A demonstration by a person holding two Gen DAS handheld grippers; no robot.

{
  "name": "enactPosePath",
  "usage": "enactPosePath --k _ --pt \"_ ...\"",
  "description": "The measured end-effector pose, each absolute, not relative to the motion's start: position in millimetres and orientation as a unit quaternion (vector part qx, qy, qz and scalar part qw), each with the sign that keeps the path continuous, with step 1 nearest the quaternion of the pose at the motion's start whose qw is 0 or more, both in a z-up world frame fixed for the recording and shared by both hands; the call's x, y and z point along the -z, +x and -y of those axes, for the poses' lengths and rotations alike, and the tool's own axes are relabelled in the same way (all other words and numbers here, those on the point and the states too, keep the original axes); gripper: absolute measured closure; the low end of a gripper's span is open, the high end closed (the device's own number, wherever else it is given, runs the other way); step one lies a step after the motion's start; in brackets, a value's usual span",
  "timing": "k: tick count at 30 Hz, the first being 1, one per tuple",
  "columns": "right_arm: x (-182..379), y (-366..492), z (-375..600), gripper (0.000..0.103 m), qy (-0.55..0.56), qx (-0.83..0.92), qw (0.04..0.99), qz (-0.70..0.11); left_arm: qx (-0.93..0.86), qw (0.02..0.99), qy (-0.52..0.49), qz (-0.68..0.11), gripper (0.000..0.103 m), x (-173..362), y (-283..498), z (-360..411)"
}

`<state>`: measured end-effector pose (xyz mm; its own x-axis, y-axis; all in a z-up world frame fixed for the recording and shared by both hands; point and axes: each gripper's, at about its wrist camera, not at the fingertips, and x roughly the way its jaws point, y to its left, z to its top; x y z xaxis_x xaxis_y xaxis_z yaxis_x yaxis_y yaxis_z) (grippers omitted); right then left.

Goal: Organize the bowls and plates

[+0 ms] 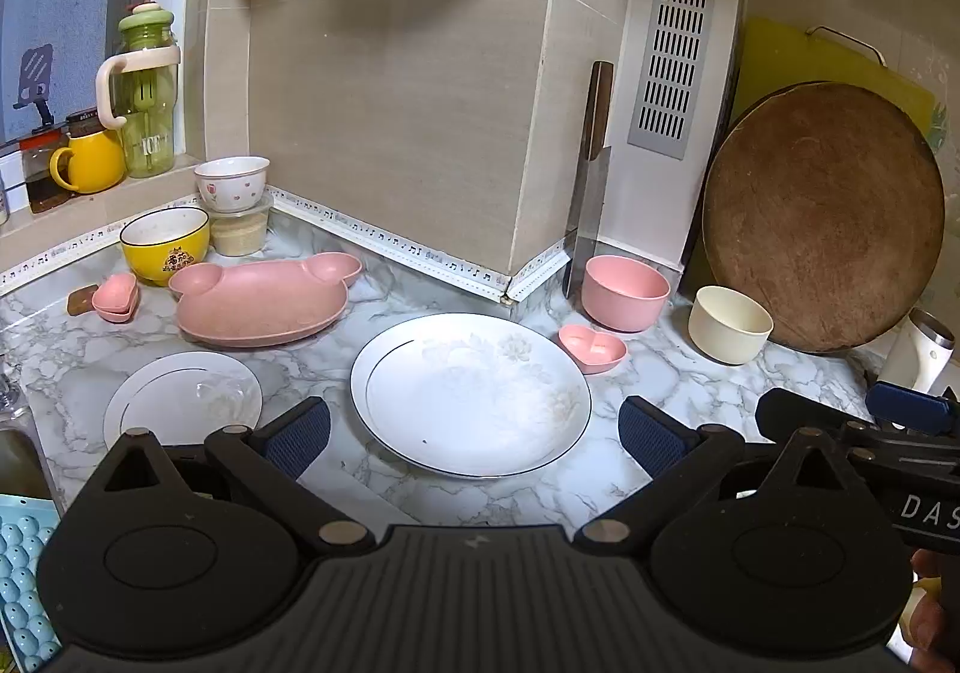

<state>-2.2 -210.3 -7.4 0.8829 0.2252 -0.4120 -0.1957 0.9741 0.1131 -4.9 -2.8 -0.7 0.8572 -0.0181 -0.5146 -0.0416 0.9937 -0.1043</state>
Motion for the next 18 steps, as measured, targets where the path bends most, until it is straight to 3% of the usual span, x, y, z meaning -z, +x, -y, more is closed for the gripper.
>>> enactPosePath --k 18 --pt "7.3 -3.7 212.2 0.000 0.039 -0.100 0.972 -0.210 -0.010 0.964 -0.054 -0.259 0.000 -4.1 -8.9 2.6"
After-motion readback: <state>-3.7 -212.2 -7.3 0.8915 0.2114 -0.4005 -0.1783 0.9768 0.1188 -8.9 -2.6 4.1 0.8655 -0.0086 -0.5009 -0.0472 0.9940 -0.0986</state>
